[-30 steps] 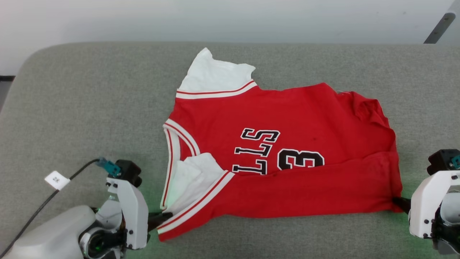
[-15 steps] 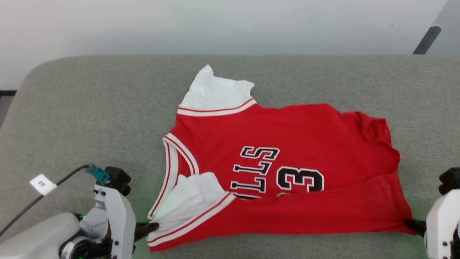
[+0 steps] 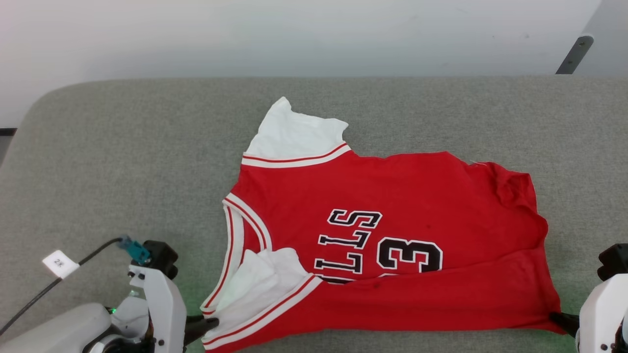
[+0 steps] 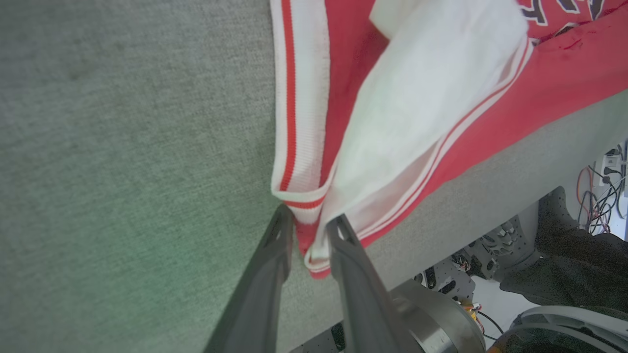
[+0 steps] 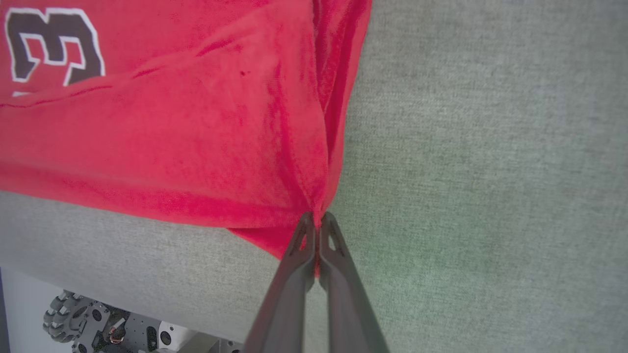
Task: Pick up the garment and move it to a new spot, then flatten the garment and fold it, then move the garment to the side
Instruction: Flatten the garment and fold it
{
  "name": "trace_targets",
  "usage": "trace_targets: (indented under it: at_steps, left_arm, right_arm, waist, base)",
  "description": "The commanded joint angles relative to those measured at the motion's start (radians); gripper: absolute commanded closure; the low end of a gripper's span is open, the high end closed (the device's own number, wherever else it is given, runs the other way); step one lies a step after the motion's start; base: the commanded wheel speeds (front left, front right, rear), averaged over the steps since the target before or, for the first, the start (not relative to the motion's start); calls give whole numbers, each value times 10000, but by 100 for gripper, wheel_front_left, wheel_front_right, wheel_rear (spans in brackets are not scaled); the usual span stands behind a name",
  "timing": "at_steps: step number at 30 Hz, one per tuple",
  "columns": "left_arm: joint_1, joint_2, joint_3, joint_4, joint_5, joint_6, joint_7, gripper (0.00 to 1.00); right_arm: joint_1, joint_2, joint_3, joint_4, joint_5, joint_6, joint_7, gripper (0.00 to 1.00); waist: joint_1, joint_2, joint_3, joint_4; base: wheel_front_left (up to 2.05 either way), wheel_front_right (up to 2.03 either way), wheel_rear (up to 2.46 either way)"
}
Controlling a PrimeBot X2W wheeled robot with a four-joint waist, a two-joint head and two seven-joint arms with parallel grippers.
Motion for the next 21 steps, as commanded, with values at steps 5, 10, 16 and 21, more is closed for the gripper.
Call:
trace_targets:
  at_steps: [5,10,16,21]
  left_arm:
    - [-17,-25,172,190,-105,61,-128,0]
    - [-315,141,292,54,-35,92,-25,0]
    - [-1223,489,645,-340,173,191,336,0]
    - [-2330,416,1130,-357,486,160,446,0]
  right_arm:
    - [-143,206,47,-68,-224,-4,-344,0]
    - [-238,336,-85,-232,-314,-4,-562,0]
    - [-440,557,-390,-935,-628,-3,-1380,0]
    - [-743,748,-444,-1644,-1345,-3,-3236,0]
  waist:
    - [0,0,-70,-69]
    - [0,0,-108,-138]
    - [0,0,-18,-340]
    - [0,0,278,-682]
  base:
    - [0,0,0]
    - [0,0,0]
    - [0,0,0]
    - [0,0,0]
